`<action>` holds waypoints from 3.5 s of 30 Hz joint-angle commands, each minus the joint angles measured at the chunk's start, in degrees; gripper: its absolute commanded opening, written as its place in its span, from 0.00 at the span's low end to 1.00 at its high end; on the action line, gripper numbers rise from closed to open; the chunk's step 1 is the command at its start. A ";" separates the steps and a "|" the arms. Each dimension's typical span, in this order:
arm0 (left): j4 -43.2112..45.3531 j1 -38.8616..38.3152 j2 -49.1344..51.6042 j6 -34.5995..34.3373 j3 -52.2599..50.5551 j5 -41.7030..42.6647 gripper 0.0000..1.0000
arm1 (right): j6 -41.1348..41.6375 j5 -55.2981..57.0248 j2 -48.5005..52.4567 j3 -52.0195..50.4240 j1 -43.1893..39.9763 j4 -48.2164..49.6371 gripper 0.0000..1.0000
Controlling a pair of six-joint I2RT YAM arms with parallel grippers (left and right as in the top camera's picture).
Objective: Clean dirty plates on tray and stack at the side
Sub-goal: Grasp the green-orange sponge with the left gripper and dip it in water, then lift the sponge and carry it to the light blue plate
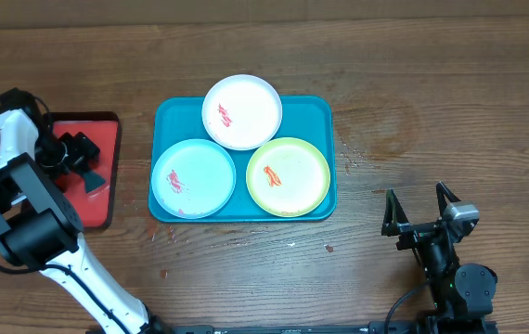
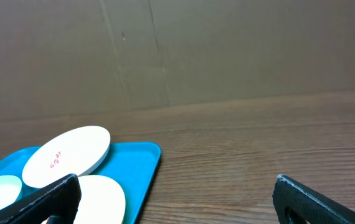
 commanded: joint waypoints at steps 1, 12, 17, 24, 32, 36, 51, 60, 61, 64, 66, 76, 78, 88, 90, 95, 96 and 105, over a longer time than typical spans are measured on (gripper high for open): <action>1.97 0.81 2.45 0.46 -0.11 -1.33 0.98 | -0.20 0.17 -0.46 -0.59 -0.07 0.28 1.00; 0.70 0.81 2.45 0.20 -0.11 -0.26 0.46 | -0.20 0.17 -0.46 -0.59 -0.07 0.28 1.00; -2.89 0.81 2.45 0.22 -0.11 4.15 1.00 | -0.22 0.17 -0.46 -0.59 -0.07 0.28 1.00; -7.69 0.76 2.47 0.22 -0.11 12.48 1.00 | -0.22 0.17 -0.46 -0.59 -0.07 0.28 1.00; -9.01 0.76 2.47 0.20 -0.11 16.33 0.80 | -0.20 0.17 -0.46 -0.59 -0.07 0.28 1.00; -8.72 0.81 2.45 0.20 -0.11 16.22 0.38 | -0.20 0.17 -0.46 -0.59 -0.07 0.28 1.00; -2.36 0.87 2.45 -3.85 -0.11 9.99 1.00 | -0.22 0.17 -0.46 -0.59 -0.07 0.28 1.00; -1.46 0.87 2.45 -3.82 -0.11 7.96 0.52 | -0.20 0.17 -0.46 -0.59 -0.07 0.31 1.00; -1.49 0.87 2.45 -3.74 -0.11 7.98 0.38 | -0.22 0.17 -0.46 -0.59 -0.07 0.28 1.00; -1.84 0.90 2.45 -3.65 0.15 8.04 0.04 | -0.22 0.17 -0.46 -0.59 -0.07 0.31 1.00; -2.80 0.90 2.43 -3.63 1.01 8.04 0.04 | -0.20 0.17 -0.46 -0.59 -0.07 0.28 1.00; -18.01 0.81 2.21 -3.56 18.97 8.07 0.04 | -0.20 0.17 -0.46 -0.59 -0.07 0.28 1.00; -22.10 0.76 2.21 -3.52 24.44 8.07 0.04 | -0.22 0.17 -0.46 -0.59 -0.07 0.28 1.00; -32.68 0.63 2.45 -3.76 38.99 6.16 0.04 | -0.22 0.17 -0.46 -0.59 -0.07 0.28 1.00; -28.98 0.24 2.58 -4.59 35.34 3.85 0.04 | -0.22 0.17 -0.46 -0.59 -0.07 0.28 1.00; -17.59 -0.52 2.69 -3.54 21.42 3.74 0.04 | -0.20 0.17 -0.46 -0.59 -0.07 0.31 1.00; -16.85 -0.50 2.69 -2.78 20.24 4.68 0.04 | -0.22 0.17 -0.46 -0.59 -0.07 0.28 1.00; -33.29 2.14 1.11 0.31 41.31 9.70 0.04 | -0.22 0.17 -0.46 -0.59 -0.07 0.28 1.00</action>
